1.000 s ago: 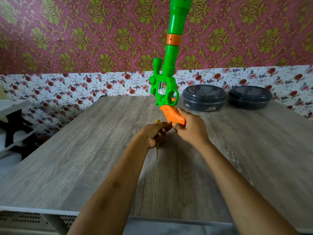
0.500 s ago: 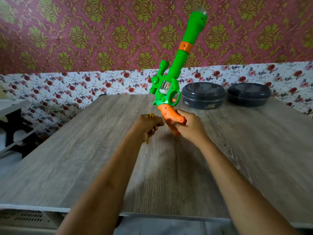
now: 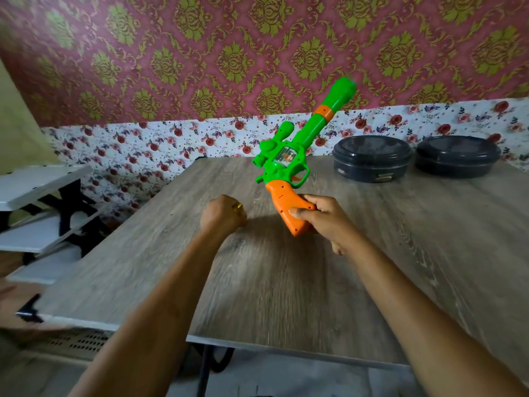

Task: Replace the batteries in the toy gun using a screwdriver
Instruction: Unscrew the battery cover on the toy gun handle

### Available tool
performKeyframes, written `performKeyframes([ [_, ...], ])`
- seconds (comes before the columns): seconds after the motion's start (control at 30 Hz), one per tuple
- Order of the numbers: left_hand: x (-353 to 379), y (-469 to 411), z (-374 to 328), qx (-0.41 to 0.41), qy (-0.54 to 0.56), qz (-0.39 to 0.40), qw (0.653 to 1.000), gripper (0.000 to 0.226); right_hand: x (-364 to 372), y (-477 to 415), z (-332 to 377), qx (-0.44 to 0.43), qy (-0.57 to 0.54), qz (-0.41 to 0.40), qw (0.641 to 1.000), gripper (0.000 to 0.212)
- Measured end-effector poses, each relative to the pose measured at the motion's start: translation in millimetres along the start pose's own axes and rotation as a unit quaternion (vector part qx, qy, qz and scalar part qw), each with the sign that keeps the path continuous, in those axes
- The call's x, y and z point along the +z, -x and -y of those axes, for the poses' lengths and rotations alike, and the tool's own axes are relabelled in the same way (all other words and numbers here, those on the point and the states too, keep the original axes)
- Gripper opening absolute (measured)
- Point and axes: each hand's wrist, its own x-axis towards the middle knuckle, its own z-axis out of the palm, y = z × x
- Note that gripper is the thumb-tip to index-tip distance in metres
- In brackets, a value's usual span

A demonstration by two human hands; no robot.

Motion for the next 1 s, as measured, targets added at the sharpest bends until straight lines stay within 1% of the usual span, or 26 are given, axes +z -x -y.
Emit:
performKeyframes([
  [0.1, -0.6, -1.4, 4.9, 0.005, -0.022, -0.004, 1.0, 0.014, 0.3, -0.5, -2.3, 0.016, -0.003, 0.005, 1.0, 0.04],
  [0.23, -4.2, -2.5, 6.8, 0.002, -0.062, 0.009, 0.998, 0.014, 1.1, -1.2, -6.1, 0.031, -0.015, 0.018, 0.999, 0.039],
  [0.37, -5.0, -4.0, 9.3, 0.004, -0.062, 0.019, 0.998, 0.012, 1.5, -1.5, -8.2, 0.034, -0.013, 0.036, 0.999, 0.035],
  [0.47, -10.8, -3.6, 11.1, 0.024, 0.006, 0.006, 1.0, 0.003, -1.2, -1.7, -9.4, 0.033, -0.023, 0.038, 0.998, 0.034],
  [0.53, -19.5, -4.5, 9.6, 0.037, 0.072, -0.013, 0.997, 0.007, -2.5, -2.7, -10.2, 0.033, -0.026, 0.039, 0.998, 0.028],
  [0.6, -26.5, -2.8, 1.8, 0.029, 0.132, -0.023, 0.991, 0.008, -2.7, -4.8, -10.8, 0.03, -0.034, 0.036, 0.998, 0.022],
  [0.67, -26.8, 4.0, -12.1, 0.017, 0.18, 0.004, 0.984, 0.01, -3.2, -6.5, -10.7, 0.029, -0.052, 0.034, 0.998, 0.023],
  [0.73, -19.0, 12.2, -26.2, -0.005, 0.228, 0.069, 0.971, 0.022, -5.4, -7.3, -10.7, 0.032, -0.066, 0.037, 0.997, 0.02],
  [0.8, -4.8, 15.5, -36.9, -0.035, 0.279, 0.132, 0.951, 0.03, -7.7, -6.2, -11.1, 0.03, -0.079, 0.047, 0.995, 0.017],
  [0.83, 2.4, 15.8, -40.6, -0.046, 0.307, 0.149, 0.939, 0.03, -8.4, -6.0, -11.8, 0.032, -0.079, 0.051, 0.995, 0.016],
  [0.9, 15.8, 14.5, -47.2, -0.059, 0.366, 0.157, 0.915, 0.026, -10.0, -5.8, -13.4, 0.041, -0.07, 0.053, 0.995, 0.018],
  [1.0, 31.3, 11.0, -49.9, -0.056, 0.422, 0.134, 0.895, 0.028, -13.1, -6.8, -16.3, 0.052, -0.071, 0.058, 0.994, 0.016],
])
